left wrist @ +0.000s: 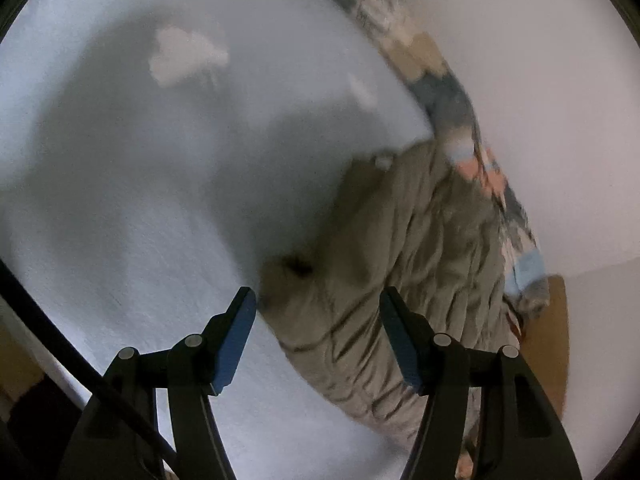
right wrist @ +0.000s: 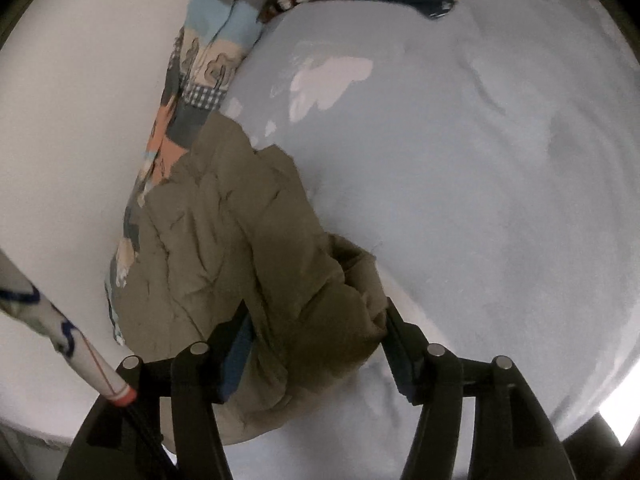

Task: Fold large clothes

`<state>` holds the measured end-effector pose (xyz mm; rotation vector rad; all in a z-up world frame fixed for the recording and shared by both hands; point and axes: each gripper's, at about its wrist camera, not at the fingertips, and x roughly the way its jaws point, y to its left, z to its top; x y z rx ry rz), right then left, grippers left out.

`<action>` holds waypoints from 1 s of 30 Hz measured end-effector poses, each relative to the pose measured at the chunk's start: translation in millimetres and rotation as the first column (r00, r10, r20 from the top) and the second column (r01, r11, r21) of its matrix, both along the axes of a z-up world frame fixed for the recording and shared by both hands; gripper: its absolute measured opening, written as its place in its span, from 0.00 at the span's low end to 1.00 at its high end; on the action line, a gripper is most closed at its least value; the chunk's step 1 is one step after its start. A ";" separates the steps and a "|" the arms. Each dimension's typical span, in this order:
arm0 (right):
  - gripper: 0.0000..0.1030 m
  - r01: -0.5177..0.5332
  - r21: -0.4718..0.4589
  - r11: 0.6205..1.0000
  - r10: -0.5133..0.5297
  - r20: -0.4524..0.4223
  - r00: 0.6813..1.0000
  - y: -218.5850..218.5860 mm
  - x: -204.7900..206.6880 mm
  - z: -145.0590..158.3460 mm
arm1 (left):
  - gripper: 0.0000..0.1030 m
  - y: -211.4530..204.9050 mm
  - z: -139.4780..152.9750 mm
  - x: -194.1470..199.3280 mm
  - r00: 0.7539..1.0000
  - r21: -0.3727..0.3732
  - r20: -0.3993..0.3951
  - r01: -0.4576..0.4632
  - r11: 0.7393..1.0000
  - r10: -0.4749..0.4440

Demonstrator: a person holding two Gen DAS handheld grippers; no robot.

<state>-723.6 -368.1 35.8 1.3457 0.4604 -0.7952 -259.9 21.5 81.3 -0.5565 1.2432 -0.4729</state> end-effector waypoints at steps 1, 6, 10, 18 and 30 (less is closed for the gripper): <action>0.65 0.000 -0.012 1.000 0.000 -0.010 1.000 1.0 -0.5 3.2 | 0.61 1.3 8.3 0.8 0.999 0.010 0.036 -0.012 1.000 0.011; 0.65 0.038 0.012 0.999 -0.038 -0.006 0.999 -0.3 -5.7 5.5 | 0.61 -21.3 39.0 -6.0 0.972 0.115 0.235 0.000 0.993 -0.027; 0.65 0.214 -0.076 0.974 -0.220 -0.077 0.973 -1.7 -39.3 27.7 | 0.62 -74.5 56.8 -31.8 0.896 0.233 0.393 0.120 0.965 -0.206; 0.67 -0.098 -0.446 0.890 0.027 -0.162 0.986 13.4 47.5 87.5 | 0.62 -193.5 48.0 -98.7 0.630 0.499 0.540 0.295 0.815 -0.559; 0.66 -0.434 -0.382 0.816 0.278 -0.399 0.874 20.6 172.9 32.1 | 0.77 -222.7 -1.4 -61.5 0.714 0.567 0.361 0.342 0.749 -0.600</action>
